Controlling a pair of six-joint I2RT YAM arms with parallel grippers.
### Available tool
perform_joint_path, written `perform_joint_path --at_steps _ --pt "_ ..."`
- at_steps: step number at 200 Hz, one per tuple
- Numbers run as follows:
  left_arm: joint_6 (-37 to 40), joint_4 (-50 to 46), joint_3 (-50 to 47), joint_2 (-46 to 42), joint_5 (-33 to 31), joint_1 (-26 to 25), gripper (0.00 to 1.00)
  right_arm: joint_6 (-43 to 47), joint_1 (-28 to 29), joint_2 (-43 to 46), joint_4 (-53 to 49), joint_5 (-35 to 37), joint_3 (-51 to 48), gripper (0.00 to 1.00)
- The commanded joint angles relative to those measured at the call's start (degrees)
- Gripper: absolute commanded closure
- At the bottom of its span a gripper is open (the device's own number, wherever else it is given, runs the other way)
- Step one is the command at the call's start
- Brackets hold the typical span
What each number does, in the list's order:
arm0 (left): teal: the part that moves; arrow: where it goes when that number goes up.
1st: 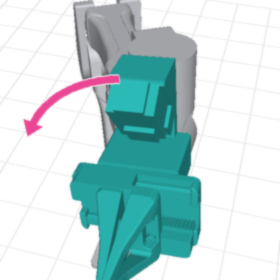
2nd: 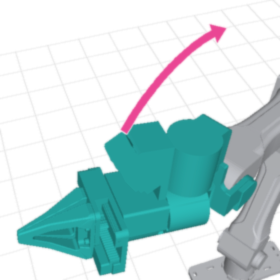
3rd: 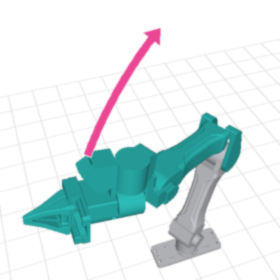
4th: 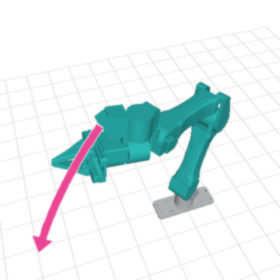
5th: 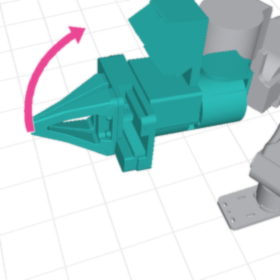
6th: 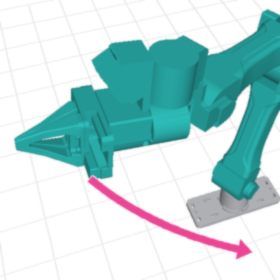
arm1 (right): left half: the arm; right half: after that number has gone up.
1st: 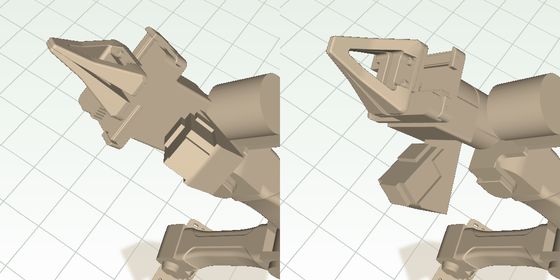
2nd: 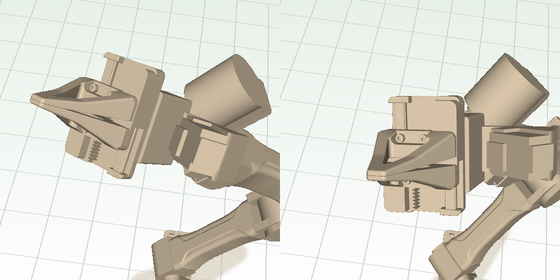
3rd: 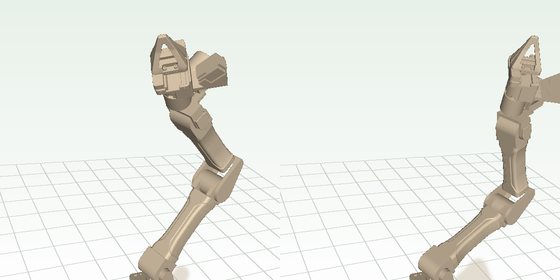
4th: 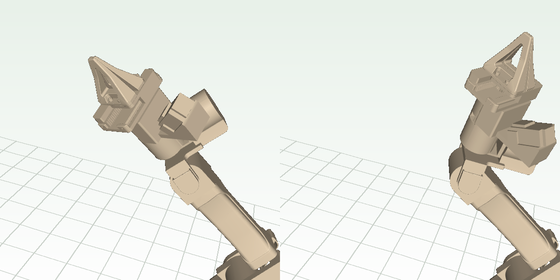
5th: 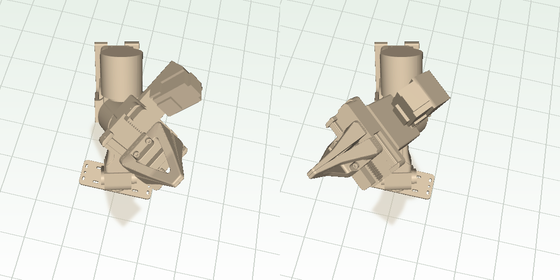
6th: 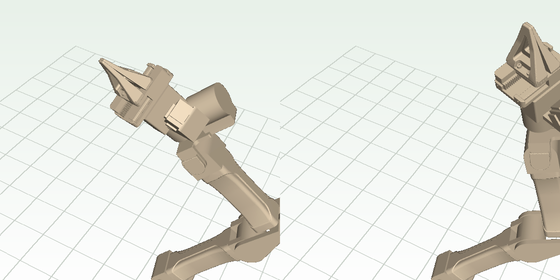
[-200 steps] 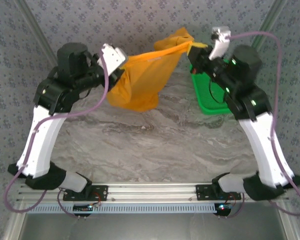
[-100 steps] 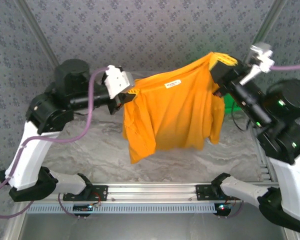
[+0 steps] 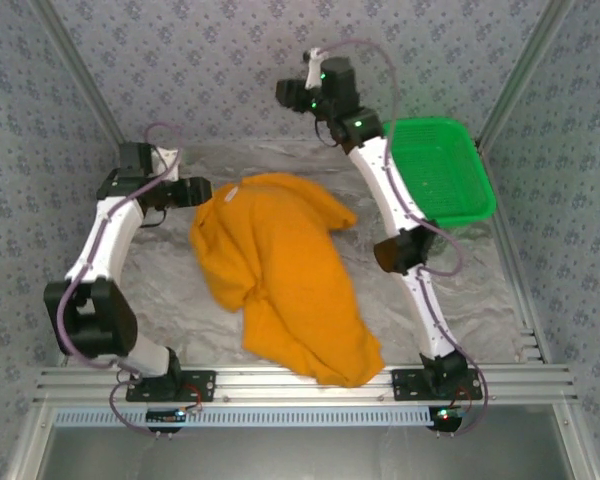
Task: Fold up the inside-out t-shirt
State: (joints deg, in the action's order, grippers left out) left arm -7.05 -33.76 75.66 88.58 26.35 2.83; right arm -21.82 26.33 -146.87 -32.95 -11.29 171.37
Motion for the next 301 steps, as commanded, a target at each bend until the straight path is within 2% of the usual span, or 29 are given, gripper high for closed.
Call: perform_joint_path --at_steps 1,19,46,73,98,122,130,143,160,174,195,208,223,233,237,244,254,265,271,301 --pt "-10.4 -3.0 1.1 4.3 3.9 1.4 0.20 -10.6 -3.6 3.0 -2.9 -7.7 -3.5 0.41" --pt "-9.5 -4.1 -1.1 3.1 3.2 -0.7 0.18 -6.0 -4.4 11.1 -1.8 -7.6 -20.8 0.40" --pt "-9.6 -6.3 -6.0 -3.0 -2.8 -4.5 0.18 -1.4 -5.1 25.3 4.5 -8.2 -45.5 0.39" --pt "-12.4 -7.3 -12.8 -10.6 -9.3 -8.1 0.18 1.2 -5.0 40.5 11.7 -4.7 -68.9 0.38" --pt "-18.2 -7.6 -21.0 -17.2 -14.4 -10.3 0.19 -2.2 -3.8 51.0 13.3 0.3 -85.6 0.38" --pt "-24.7 -12.0 -26.7 -20.1 -20.7 -10.2 0.24 -5.5 -1.5 59.6 9.1 5.8 -100.6 0.38" --pt "-26.2 -12.6 -28.6 -20.1 -20.9 -10.2 0.28 -7.2 -0.6 62.1 7.0 7.0 -105.8 0.38" --pt "-29.2 -12.9 -31.8 -19.7 -20.2 -10.3 0.29 -8.8 1.5 65.9 5.0 6.2 -113.0 0.38" --pt "-32.5 -10.6 -35.4 -18.3 -19.0 -10.3 0.33 -11.1 6.2 70.1 3.7 4.7 -120.9 0.38" --pt "-33.9 -8.4 -37.4 -16.9 -18.4 -10.3 0.43 -13.1 10.5 71.9 3.5 4.8 -125.6 0.37" --pt "-34.9 -5.8 -39.3 -15.6 -18.4 -10.2 0.51 -15.8 16.1 71.8 4.8 4.2 -130.3 0.36" --pt "-34.8 -5.4 -39.8 -15.3 -18.1 -10.3 0.61 -16.4 18.4 70.9 6.0 5.4 -131.8 0.35" --pt "-34.1 -3.7 -39.2 -15.4 -18.2 -10.2 0.76 -16.6 19.0 68.5 6.9 7.1 -132.4 0.38" --pt "-33.4 -4.0 -38.5 -15.7 -18.2 -10.3 0.83 -16.6 18.6 66.7 6.9 8.8 -132.3 0.48" --pt "-33.1 -4.2 -38.2 -15.8 -18.2 -10.2 0.85 -16.6 18.5 66.1 7.3 9.9 -132.3 0.57" --pt "-32.6 -4.4 -37.8 -15.9 -18.1 -10.3 0.88 -16.5 18.0 65.4 7.6 10.9 -132.3 0.66" --pt "-31.6 -4.6 -37.2 -15.8 -18.0 -10.3 0.93 -16.5 16.8 64.5 8.5 12.7 -132.2 0.84" --pt "-30.8 -4.8 -36.9 -15.4 -17.6 -10.3 1.00 -16.5 14.5 63.6 10.6 13.6 -132.1 0.96" --pt "-30.5 -4.7 -36.8 -15.1 -17.0 -10.3 1.00 -16.1 12.8 63.2 11.8 13.4 -131.6 1.00" --pt "-29.8 -4.4 -35.0 -14.9 -11.1 -10.4 1.00 -10.8 3.4 61.5 11.9 16.5 -123.0 1.00"
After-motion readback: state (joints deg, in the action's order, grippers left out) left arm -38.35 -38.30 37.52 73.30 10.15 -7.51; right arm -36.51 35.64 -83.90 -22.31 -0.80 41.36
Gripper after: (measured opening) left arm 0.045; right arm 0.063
